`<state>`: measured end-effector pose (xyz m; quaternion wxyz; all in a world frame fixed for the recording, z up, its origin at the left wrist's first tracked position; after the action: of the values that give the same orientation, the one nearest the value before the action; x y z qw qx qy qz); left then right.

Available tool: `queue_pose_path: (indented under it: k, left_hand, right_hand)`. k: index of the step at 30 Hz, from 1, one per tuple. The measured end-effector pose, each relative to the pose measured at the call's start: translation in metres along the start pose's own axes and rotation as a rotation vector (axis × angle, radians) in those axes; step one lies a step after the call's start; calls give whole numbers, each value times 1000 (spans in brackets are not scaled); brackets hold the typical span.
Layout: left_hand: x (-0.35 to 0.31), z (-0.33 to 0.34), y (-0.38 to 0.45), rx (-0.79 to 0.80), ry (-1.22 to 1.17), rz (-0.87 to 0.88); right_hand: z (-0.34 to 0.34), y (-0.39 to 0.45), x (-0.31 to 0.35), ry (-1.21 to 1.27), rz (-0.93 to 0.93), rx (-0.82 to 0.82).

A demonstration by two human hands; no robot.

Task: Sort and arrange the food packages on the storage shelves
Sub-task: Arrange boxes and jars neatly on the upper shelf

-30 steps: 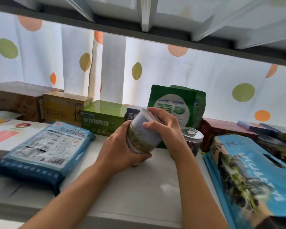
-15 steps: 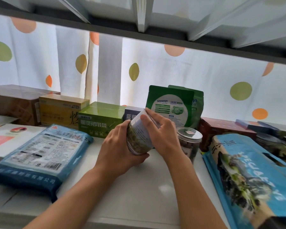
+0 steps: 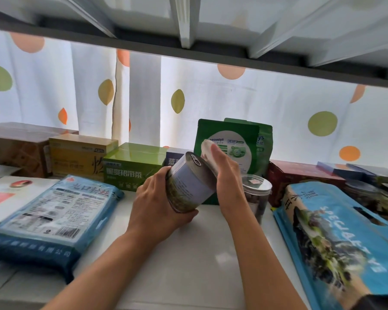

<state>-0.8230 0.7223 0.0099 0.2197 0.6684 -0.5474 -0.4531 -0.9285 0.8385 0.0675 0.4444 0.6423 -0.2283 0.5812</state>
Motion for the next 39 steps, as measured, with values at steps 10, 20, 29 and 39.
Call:
queue_pose_path:
  k: [10,20,29,39]
  left_hand:
    - [1,6,1,-47,-557,-276]
    - [3,7,1,-72,-588,-252]
    - [-4,0,2,-106,-271,-85]
    - [-7,-1,5,-176,86,167]
  right_hand:
    - [-29,6,-9,1202,312,91]
    - [-31,6,-8,1300,324,130]
    - [-35,-3,7,989,145,17]
    - [-5,-11,11,93,-23,35]
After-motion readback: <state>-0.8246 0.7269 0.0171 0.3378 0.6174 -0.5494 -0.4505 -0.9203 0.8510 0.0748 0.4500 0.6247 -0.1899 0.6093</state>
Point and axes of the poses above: each hand's wrist, its own y-axis towards the middle knuckle, its own z-axis out of the palm, x = y × z, the point moved 4 cm from there along y, towards the middle knuckle, and after that the axes turned 10 degrees about z, right-handed, at the moved point
